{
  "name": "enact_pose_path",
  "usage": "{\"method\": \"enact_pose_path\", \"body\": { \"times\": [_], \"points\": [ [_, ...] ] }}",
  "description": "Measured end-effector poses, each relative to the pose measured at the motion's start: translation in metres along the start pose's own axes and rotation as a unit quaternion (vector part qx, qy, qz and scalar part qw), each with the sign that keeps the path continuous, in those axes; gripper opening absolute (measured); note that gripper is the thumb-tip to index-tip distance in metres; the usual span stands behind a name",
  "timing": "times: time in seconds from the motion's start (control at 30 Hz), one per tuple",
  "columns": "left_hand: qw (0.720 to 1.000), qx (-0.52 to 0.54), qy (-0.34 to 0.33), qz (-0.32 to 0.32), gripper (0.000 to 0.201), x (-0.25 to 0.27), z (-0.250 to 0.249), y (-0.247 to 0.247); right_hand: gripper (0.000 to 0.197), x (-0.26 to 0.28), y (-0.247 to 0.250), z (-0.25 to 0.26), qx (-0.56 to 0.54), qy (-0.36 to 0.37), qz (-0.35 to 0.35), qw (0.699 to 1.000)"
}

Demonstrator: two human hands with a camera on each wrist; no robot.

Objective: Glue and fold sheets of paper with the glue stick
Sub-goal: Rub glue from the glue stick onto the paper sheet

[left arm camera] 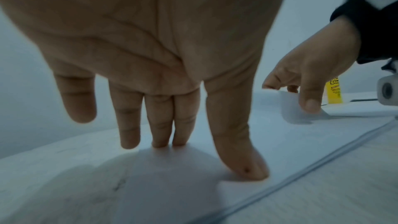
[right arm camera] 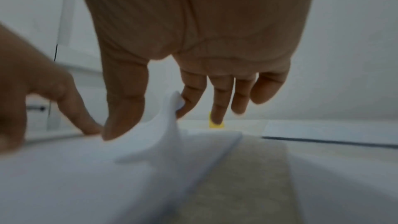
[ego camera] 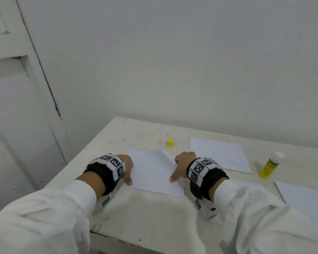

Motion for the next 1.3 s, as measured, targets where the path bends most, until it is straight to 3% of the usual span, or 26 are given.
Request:
{"method": "enact_pose_path", "body": {
  "times": [0.07, 0.17, 0.33, 0.4, 0.47, 0.57, 0.7, 1.0, 1.13, 1.3],
  "points": [
    [1.000, 0.006, -0.001, -0.004, 0.060, -0.001, 0.001, -0.001, 0.036, 0.006, 0.002, 0.000, -0.151, 0.002, -0.017, 0.988],
    [1.000, 0.022, 0.007, -0.011, 0.064, -0.005, 0.003, -0.004, 0.035, 0.018, 0.000, -0.008, -0.327, -0.058, -0.016, 0.943],
    [0.996, 0.080, 0.023, -0.028, 0.077, -0.009, 0.008, -0.009, 0.025, 0.020, -0.015, -0.009, -0.297, -0.081, -0.019, 0.951],
    [0.993, 0.107, 0.030, -0.035, 0.079, -0.011, 0.010, -0.012, 0.011, 0.025, -0.016, -0.006, -0.342, -0.064, -0.019, 0.938],
    [0.989, 0.137, 0.043, -0.048, 0.081, -0.009, 0.014, -0.013, 0.022, 0.037, -0.011, -0.002, -0.372, -0.045, -0.027, 0.927],
    [0.980, 0.179, 0.049, -0.069, 0.076, -0.005, 0.020, -0.014, 0.031, 0.049, -0.007, 0.004, -0.346, -0.001, -0.017, 0.938],
    [0.963, 0.254, 0.042, -0.082, 0.065, -0.001, 0.026, -0.016, 0.039, 0.055, -0.012, 0.007, -0.321, 0.007, -0.027, 0.947],
    [0.872, 0.463, 0.014, -0.161, 0.025, 0.011, 0.052, -0.009, 0.037, 0.048, -0.021, -0.002, -0.302, -0.036, -0.027, 0.952],
    [0.881, 0.465, 0.015, -0.090, 0.020, 0.013, 0.036, -0.019, 0.038, 0.045, -0.023, -0.002, -0.333, -0.054, -0.023, 0.941],
    [0.884, 0.450, 0.072, -0.101, 0.022, 0.015, 0.036, -0.023, 0.035, 0.045, -0.022, 0.001, -0.378, -0.047, -0.011, 0.925]
  ]
}}
Point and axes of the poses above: each hand's wrist, its own x-axis away from the middle knuckle, its own y-axis out of the back of the hand, z = x × y, the point moved 5 cm from there along -x, towards the middle knuckle, and after that the axes turned 5 degrees about y, right-handed, at the moved point
